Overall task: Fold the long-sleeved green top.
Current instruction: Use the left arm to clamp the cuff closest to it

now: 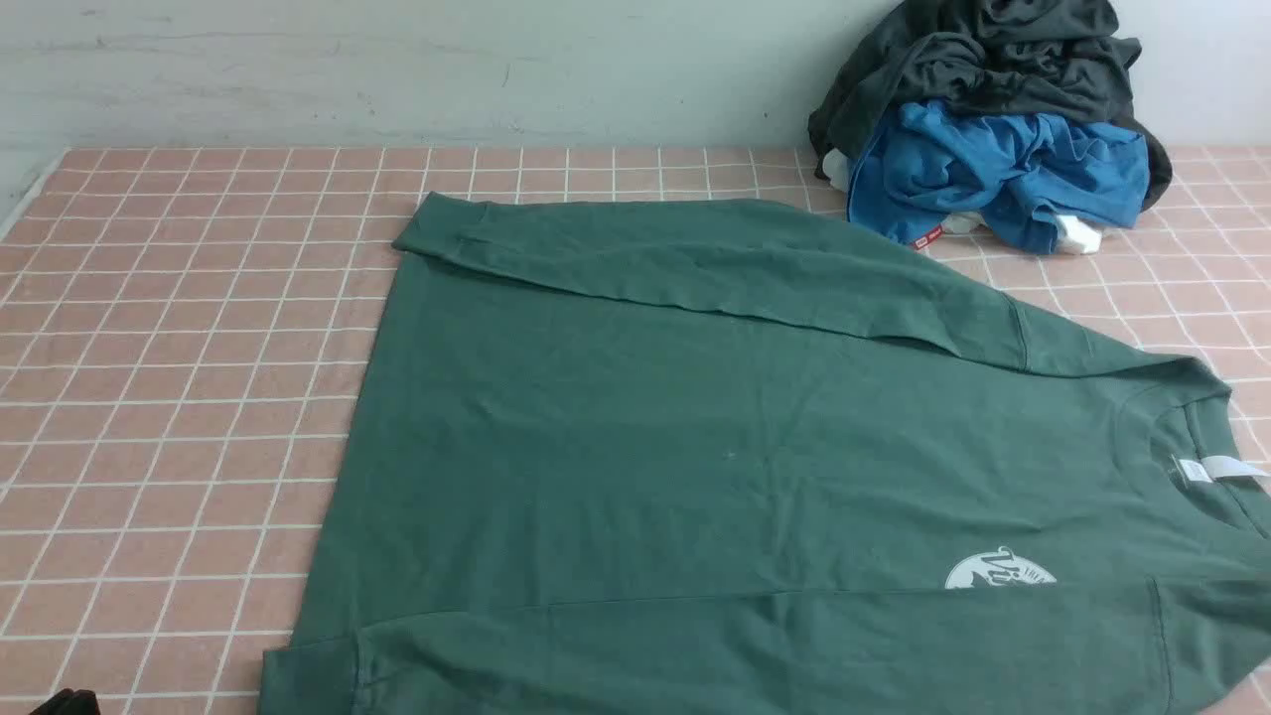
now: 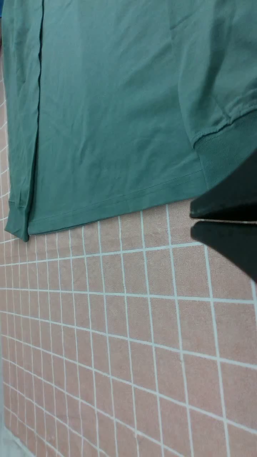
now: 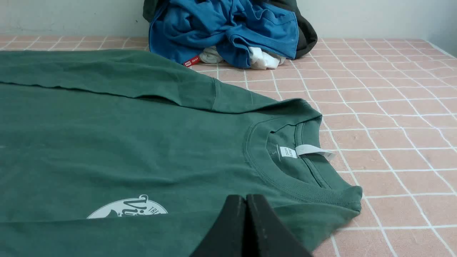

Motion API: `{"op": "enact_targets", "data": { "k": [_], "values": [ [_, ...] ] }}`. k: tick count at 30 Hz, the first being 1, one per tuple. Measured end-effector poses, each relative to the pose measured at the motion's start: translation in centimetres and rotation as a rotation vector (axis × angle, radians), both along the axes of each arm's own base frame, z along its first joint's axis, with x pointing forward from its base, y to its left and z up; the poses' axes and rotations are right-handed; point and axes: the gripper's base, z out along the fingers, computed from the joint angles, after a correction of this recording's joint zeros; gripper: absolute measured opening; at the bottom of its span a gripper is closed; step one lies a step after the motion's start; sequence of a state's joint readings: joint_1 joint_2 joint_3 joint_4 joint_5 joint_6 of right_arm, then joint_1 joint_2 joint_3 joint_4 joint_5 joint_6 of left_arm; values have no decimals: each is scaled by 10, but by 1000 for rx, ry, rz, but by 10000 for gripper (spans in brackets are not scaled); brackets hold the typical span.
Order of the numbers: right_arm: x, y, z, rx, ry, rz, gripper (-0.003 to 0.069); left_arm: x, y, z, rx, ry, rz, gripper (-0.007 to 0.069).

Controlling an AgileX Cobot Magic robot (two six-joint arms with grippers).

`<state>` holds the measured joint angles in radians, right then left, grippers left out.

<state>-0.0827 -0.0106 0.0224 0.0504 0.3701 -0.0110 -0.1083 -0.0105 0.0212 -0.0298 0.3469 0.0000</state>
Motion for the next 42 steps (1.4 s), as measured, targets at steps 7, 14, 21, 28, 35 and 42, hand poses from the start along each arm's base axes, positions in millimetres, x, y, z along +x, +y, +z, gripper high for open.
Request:
{"op": "enact_targets", "data": {
  "k": [7,14,21,28,35,42],
  "values": [
    [0,0,0,0,0,0,-14,0,0,0,0,0,0,-3],
    [0,0,0,-1,0,0,-14,0,0,0,0,0,0,-3],
    [0,0,0,-2,0,0,-14,0,0,0,0,0,0,-3],
    [0,0,0,-2,0,0,-14,0,1,0,40,-4,3,-3],
    [0,0,0,-8,1,0,-14,0,3,0,95,-11,7,-3],
    [1,-1,6,-23,-73,-2,-14,2,3,5,97,-87,6,-3]
  ]
}}
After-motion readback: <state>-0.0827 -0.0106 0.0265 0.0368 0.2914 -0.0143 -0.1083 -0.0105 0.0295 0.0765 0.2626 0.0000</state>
